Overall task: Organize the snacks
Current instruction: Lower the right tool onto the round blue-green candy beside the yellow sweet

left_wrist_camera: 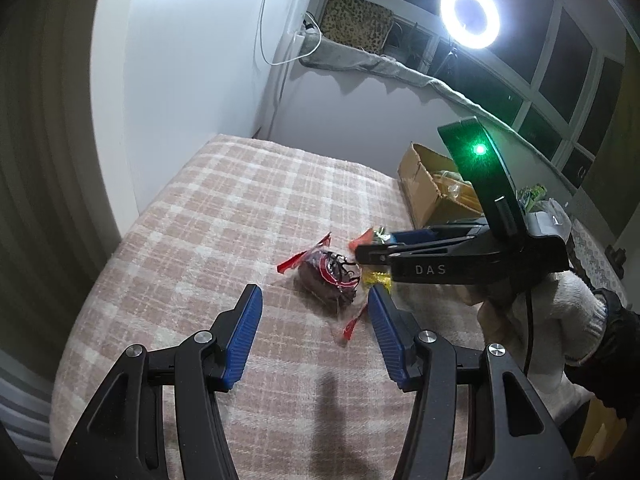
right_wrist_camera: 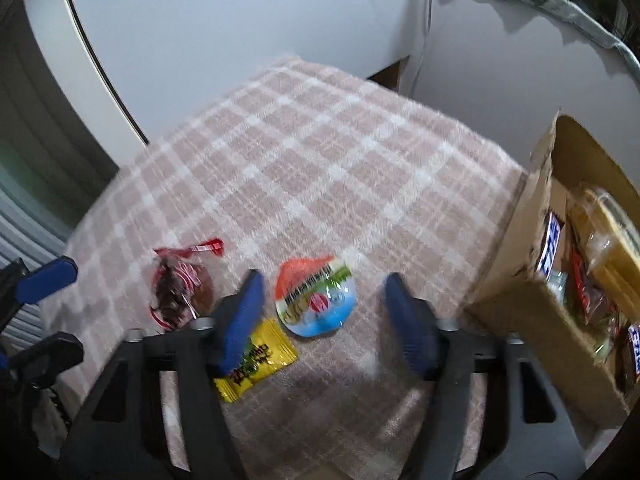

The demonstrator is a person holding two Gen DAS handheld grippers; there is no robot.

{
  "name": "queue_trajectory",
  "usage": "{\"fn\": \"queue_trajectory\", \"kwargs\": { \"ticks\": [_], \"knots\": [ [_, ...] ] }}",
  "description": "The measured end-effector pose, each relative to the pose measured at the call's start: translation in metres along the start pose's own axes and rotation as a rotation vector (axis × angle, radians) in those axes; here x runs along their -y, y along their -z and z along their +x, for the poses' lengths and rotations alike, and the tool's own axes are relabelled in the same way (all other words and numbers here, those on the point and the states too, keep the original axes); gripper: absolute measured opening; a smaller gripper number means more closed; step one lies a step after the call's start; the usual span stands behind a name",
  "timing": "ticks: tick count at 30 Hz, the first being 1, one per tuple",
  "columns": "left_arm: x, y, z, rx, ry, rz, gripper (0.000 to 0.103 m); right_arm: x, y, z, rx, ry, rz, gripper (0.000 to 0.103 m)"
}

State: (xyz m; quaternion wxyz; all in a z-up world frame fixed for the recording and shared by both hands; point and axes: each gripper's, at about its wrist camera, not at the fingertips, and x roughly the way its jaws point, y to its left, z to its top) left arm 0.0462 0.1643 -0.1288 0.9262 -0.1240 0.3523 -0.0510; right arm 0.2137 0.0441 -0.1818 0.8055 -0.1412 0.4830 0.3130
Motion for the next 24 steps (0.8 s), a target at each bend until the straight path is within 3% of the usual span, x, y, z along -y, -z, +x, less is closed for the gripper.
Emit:
{"fn": "queue_trajectory", "kwargs": {
  "ticks": [3, 7, 15, 18, 21, 24],
  "knots": [
    [0.001, 0.0, 0.004, -0.006, 0.006, -0.001, 0.054, 0.012, 0.009, -0.002, 0.008, -0.031, 0.031, 0.037],
    [0.007, -0.001, 0.012, -0.023, 0.014, 0.016, 0.054, 0.021, 0.023, -0.014, 0.009, -0.11, 0.068, 0.036],
    [0.014, -0.004, 0.033, -0.068, 0.045, 0.001, 0.054, 0.02, 0.037, -0.029, 0.005, -0.14, 0.059, 0.036],
    [0.014, -0.006, 0.041, -0.091, 0.056, -0.021, 0.054, 0.022, 0.039, -0.032, 0.012, -0.118, 0.057, 0.04],
    [0.015, -0.008, 0.051, -0.119, 0.062, -0.03, 0.054, 0.022, 0.038, -0.033, 0.029, -0.129, 0.057, 0.053],
    [0.018, -0.009, 0.061, -0.148, 0.053, -0.025, 0.054, 0.021, 0.038, -0.032, 0.029, -0.118, 0.044, 0.054]
  ]
}}
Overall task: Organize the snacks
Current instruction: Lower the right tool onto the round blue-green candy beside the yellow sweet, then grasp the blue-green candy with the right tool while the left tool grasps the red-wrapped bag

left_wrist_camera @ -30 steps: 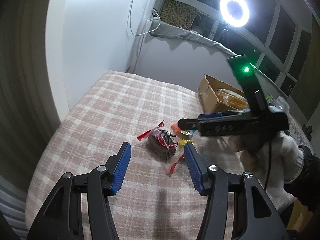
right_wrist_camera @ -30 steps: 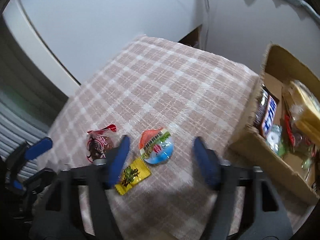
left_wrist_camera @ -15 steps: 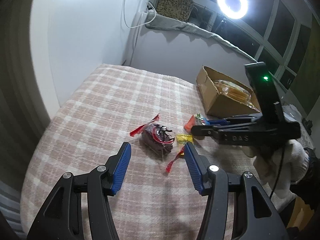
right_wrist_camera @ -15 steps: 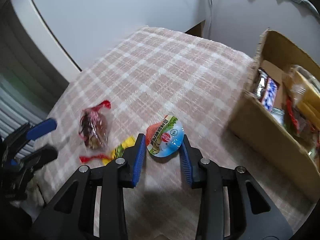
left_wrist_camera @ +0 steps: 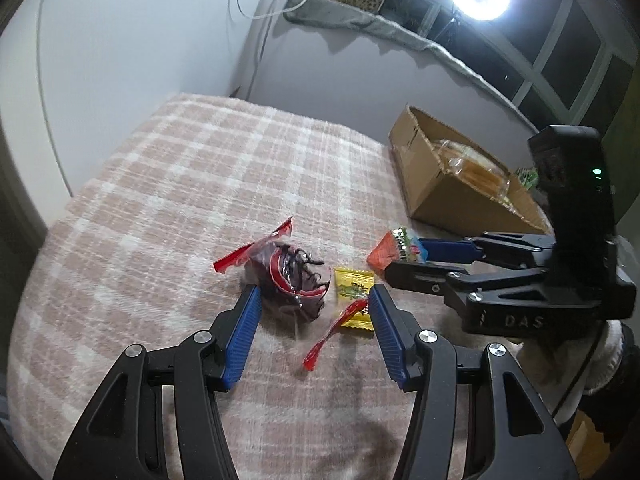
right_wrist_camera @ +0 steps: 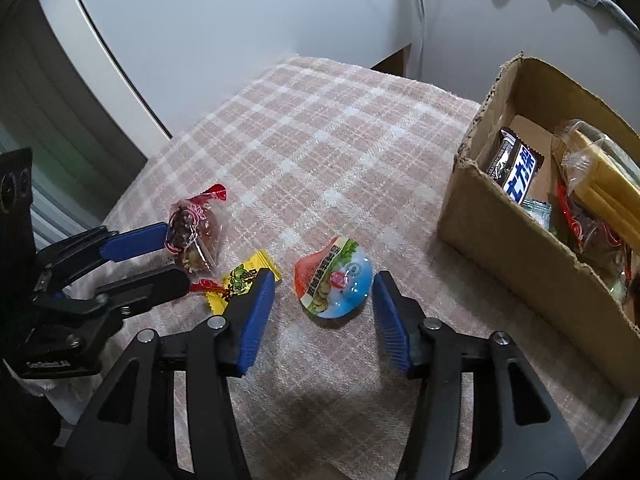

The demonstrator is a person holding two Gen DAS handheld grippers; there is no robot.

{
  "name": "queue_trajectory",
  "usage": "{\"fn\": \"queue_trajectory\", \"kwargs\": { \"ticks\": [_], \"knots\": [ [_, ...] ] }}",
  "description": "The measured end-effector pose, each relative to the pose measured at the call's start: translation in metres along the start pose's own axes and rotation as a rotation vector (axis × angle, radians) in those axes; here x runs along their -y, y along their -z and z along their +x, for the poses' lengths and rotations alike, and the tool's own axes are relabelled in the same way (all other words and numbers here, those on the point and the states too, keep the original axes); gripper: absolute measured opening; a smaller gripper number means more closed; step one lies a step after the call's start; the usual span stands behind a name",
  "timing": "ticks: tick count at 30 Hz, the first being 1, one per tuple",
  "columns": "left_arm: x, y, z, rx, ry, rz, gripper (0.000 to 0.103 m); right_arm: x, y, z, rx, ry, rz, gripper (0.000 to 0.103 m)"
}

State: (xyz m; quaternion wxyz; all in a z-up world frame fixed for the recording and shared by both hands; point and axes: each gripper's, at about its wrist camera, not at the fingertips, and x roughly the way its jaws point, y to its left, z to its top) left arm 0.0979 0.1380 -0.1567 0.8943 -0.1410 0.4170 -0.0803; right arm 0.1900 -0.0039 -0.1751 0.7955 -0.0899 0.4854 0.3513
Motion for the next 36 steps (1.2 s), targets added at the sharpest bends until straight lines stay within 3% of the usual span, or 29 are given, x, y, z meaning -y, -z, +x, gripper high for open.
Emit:
{"fn": "queue_trajectory", "kwargs": {
  "ticks": [6, 14, 18, 21, 26, 36],
  "knots": [
    [0.0, -0.01, 0.006, -0.011, -0.039, -0.013, 0.054, -0.003, 0.0, 0.0, 0.019, 0.04, -0.023, 0.054],
    [0.0, -0.017, 0.025, -0.051, -0.11, 0.051, 0.054, -0.006, 0.001, 0.006, 0.009, 0.047, -0.051, 0.054],
    [-0.01, -0.016, 0.025, -0.055, -0.099, 0.043, 0.042, -0.008, 0.001, 0.009, 0.009, 0.06, -0.07, 0.054],
    [-0.014, -0.015, 0.022, -0.047, -0.098, 0.048, 0.035, -0.011, 0.003, 0.01, 0.006, 0.082, -0.1, 0.044],
    [-0.017, -0.015, 0.021, -0.038, -0.084, 0.024, 0.034, -0.011, 0.005, 0.007, 0.009, 0.088, -0.096, 0.036],
    [-0.021, -0.01, -0.002, 0.013, -0.061, -0.008, 0.034, 0.001, 0.022, -0.024, 0.048, 0.035, -0.018, 0.032]
  ]
}}
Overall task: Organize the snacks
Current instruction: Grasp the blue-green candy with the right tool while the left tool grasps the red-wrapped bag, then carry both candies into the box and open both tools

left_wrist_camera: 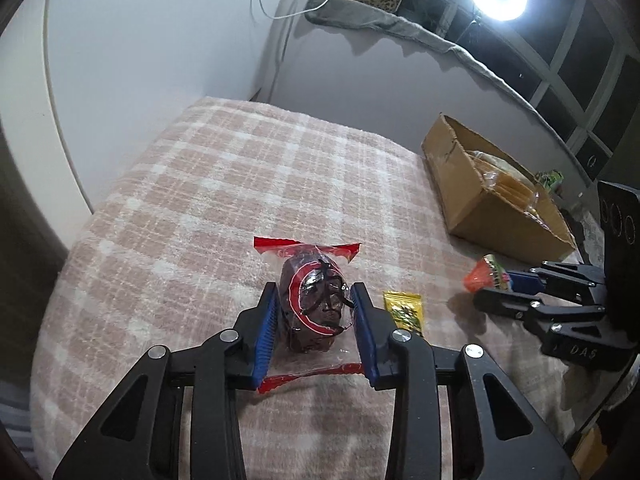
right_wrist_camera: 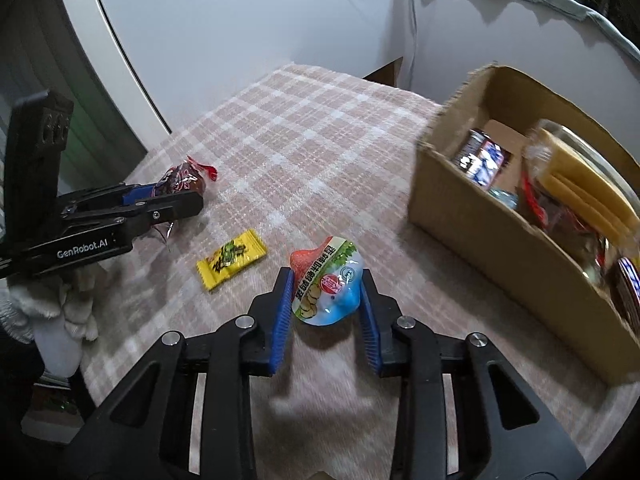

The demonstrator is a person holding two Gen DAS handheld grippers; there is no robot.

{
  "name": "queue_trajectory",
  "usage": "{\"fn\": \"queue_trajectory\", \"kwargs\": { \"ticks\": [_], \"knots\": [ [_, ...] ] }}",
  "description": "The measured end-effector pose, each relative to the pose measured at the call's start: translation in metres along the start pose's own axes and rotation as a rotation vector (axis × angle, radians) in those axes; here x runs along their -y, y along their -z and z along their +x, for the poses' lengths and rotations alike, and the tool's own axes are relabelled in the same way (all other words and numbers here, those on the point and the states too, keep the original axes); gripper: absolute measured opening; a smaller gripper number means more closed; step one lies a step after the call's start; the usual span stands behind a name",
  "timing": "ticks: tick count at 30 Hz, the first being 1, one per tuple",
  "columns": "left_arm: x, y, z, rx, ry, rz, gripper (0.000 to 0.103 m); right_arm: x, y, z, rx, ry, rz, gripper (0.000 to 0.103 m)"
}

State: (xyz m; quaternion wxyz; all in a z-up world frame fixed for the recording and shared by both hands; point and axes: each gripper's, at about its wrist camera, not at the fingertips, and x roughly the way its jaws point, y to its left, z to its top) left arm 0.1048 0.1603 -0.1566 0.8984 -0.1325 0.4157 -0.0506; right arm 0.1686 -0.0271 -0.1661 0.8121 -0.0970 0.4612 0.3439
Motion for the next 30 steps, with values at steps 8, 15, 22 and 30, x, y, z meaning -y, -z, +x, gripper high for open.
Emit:
{"fn": "queue_trajectory", "kwargs": {
  "ticks": [8, 15, 22, 30],
  "knots": [
    [0.021, -0.008, -0.03, 0.069, 0.046, 0.027, 0.034, 0.024, 0.011, -0.051, 0.078, -0.005, 0.064, 0.032],
    [0.056, -0.032, -0.044, 0.135, 0.1, 0.086, 0.034, 0.052, 0.011, -0.102, 0.156, 0.056, 0.113, 0.032],
    [0.091, -0.055, -0.042, 0.16, 0.147, 0.136, 0.034, 0.089, 0.013, -0.144, 0.213, 0.131, 0.159, 0.032],
    [0.129, -0.083, -0.017, 0.152, 0.172, 0.185, 0.034, 0.13, 0.011, -0.171, 0.238, 0.219, 0.2, 0.032]
  ]
}}
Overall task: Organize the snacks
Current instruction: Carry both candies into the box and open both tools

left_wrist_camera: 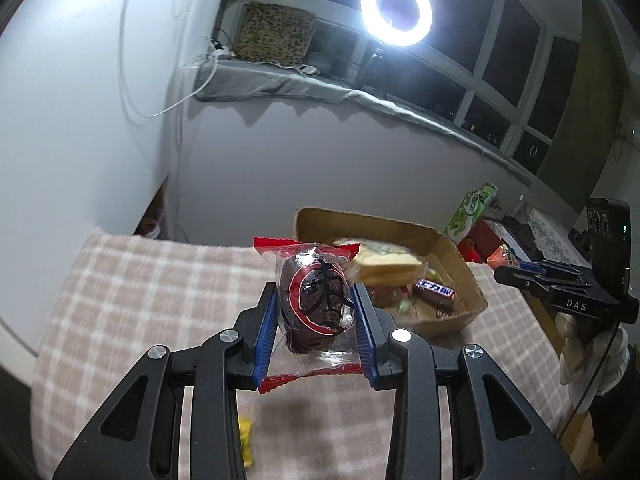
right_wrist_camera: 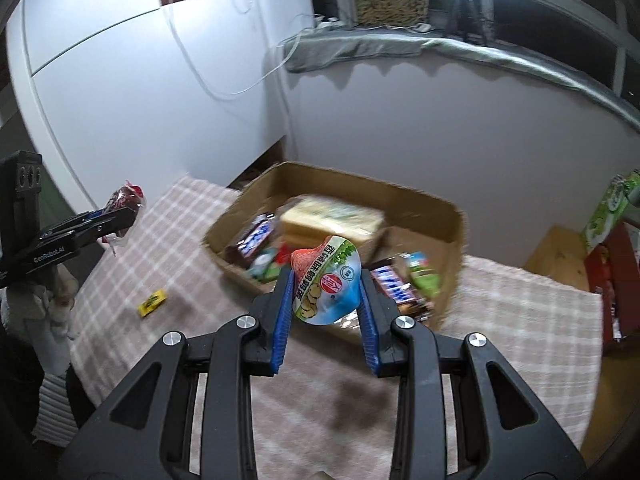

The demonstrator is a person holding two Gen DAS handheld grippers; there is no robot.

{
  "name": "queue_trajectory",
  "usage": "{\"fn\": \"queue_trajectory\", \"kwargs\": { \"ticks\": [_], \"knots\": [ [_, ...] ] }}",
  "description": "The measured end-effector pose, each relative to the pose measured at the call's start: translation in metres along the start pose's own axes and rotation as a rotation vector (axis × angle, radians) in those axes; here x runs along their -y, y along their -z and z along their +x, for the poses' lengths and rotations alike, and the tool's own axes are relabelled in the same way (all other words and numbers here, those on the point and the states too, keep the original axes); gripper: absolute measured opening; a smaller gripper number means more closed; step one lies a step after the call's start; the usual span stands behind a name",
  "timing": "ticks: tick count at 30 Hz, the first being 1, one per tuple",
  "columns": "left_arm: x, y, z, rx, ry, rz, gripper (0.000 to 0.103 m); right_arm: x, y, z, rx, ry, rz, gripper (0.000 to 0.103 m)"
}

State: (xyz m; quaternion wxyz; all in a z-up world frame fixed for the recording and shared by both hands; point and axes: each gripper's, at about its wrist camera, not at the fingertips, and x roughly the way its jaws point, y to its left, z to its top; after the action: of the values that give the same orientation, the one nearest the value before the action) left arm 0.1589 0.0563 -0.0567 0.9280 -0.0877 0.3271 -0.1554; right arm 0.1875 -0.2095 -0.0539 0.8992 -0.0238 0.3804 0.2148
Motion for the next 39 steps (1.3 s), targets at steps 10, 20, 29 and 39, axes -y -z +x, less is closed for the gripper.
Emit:
{"fn": "queue_trajectory", "kwargs": {
  "ticks": [10, 20, 29, 39],
  "knots": [
    [0.02, -0.009, 0.06, -0.087, 0.02, 0.025, 0.034, 0.037, -0.008, 0.023, -0.018, 0.039, 0.056, 0.032],
    [0.038, -0.004, 0.085, -0.144, 0.03, 0.046, 0.034, 0.053, -0.001, 0.055, -0.073, 0.032, 0.092, 0.032],
    [0.043, -0.005, 0.097, -0.191, 0.019, 0.053, 0.059, 0.054, 0.002, 0.062, -0.083, 0.043, 0.093, 0.059],
    [0.046, -0.005, 0.08, -0.158, 0.007, 0.067, 0.059, 0.043, -0.002, 0.049, -0.053, 0.048, 0.071, 0.066]
  ]
}}
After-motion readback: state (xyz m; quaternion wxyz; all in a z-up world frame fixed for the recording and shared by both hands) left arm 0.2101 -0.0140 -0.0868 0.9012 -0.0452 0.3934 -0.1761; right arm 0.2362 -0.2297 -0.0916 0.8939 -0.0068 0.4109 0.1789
